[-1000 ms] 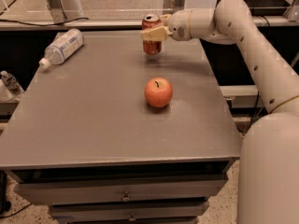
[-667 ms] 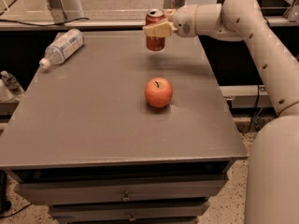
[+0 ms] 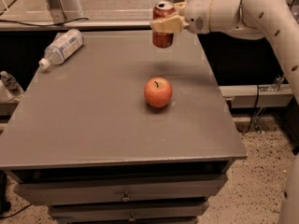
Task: Move coke can near apple
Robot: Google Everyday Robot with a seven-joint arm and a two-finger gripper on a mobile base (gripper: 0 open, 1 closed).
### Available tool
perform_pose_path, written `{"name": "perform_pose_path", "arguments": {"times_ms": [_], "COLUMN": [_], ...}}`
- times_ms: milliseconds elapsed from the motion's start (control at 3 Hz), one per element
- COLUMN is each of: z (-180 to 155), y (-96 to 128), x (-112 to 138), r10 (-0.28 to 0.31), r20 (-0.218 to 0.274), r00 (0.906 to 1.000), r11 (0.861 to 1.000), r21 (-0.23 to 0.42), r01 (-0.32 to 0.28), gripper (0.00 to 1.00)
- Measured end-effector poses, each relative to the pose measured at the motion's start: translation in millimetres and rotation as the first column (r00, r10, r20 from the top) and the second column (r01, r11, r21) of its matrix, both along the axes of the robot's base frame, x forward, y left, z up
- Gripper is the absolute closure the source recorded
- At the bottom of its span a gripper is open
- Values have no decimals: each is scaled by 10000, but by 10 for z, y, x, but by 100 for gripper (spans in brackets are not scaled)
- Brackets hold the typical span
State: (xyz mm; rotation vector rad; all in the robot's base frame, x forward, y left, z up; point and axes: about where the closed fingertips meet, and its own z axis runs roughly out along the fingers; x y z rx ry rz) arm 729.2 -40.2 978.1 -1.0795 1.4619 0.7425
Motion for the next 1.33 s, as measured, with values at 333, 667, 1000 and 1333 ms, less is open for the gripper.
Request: {"name": "perform_pose_path", "arguments": {"times_ms": [333, 667, 1000, 1333], "z": [83, 151, 75, -28], "y": [-78, -172, -403, -747], "x": [-288, -536, -713, -859], "r10": [-33, -44, -488, -1186], "r20": [-5, 86, 9, -153], "r00": [10000, 10000, 9988, 9928], "r11": [10000, 10000, 9987, 9928], "r21": [64, 15, -146, -204], "r01": [33, 44, 488, 1183], "gripper": [100, 100, 100, 100]}}
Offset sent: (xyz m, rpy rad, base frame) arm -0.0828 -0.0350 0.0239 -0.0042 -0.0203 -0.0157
